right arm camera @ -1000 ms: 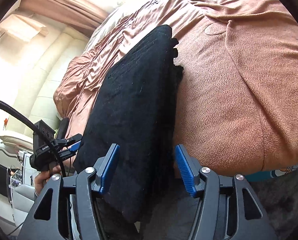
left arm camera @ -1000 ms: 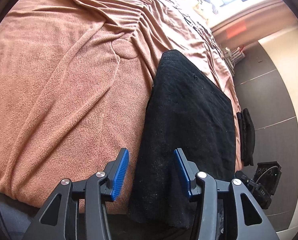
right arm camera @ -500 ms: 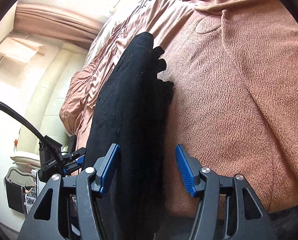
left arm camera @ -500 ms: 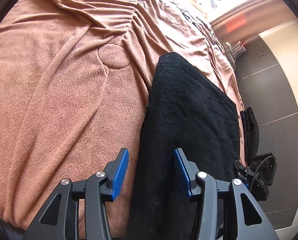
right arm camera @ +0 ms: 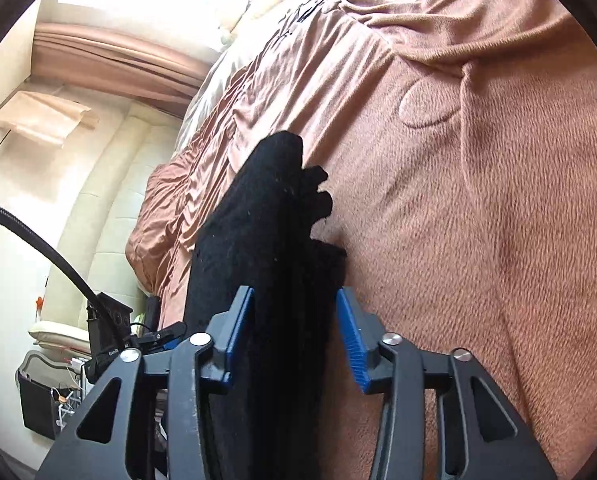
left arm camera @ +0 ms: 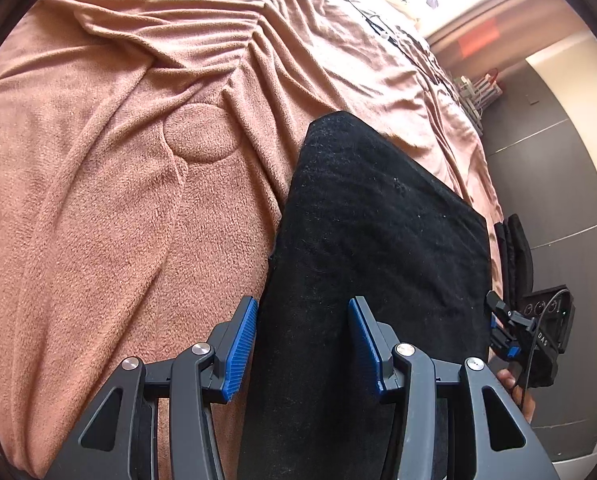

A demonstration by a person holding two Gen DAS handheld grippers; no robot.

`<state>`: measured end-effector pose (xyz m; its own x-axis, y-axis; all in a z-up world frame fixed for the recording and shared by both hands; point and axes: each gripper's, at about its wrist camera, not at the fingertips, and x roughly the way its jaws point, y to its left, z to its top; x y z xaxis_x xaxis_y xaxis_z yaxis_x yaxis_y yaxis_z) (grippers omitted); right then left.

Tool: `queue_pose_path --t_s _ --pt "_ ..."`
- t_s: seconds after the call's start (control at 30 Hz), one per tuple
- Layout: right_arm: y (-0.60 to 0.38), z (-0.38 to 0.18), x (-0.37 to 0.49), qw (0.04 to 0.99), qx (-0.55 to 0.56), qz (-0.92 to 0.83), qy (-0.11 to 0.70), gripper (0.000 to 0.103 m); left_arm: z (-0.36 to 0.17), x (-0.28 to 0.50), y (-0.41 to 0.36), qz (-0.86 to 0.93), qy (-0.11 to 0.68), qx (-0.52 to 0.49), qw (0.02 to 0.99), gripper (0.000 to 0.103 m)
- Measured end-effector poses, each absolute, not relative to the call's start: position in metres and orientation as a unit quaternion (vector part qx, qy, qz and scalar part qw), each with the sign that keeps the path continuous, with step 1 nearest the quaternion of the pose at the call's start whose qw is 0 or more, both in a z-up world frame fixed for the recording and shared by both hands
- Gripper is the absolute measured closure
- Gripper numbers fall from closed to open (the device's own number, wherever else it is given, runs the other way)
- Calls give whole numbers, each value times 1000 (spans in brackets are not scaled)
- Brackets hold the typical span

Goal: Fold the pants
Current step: 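Grasp the folded black pants edge with the right gripper while the left gripper grasps its edge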

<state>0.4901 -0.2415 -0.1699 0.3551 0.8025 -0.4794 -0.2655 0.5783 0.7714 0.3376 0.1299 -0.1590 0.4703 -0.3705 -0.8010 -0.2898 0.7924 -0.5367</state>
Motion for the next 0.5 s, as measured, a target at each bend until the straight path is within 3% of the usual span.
queue_pose_path --t_s 0.07,0.13,0.5 --pt "-237 -165 490 771 288 357 441 90 -160 340 129 -22 515 -319 795 53" --pt "-231 -164 494 777 275 358 440 93 -161 341 128 -18 518 -310 797 53" --pt "-221 -176 523 753 282 368 468 95 -165 343 129 -5 529 -311 790 59"
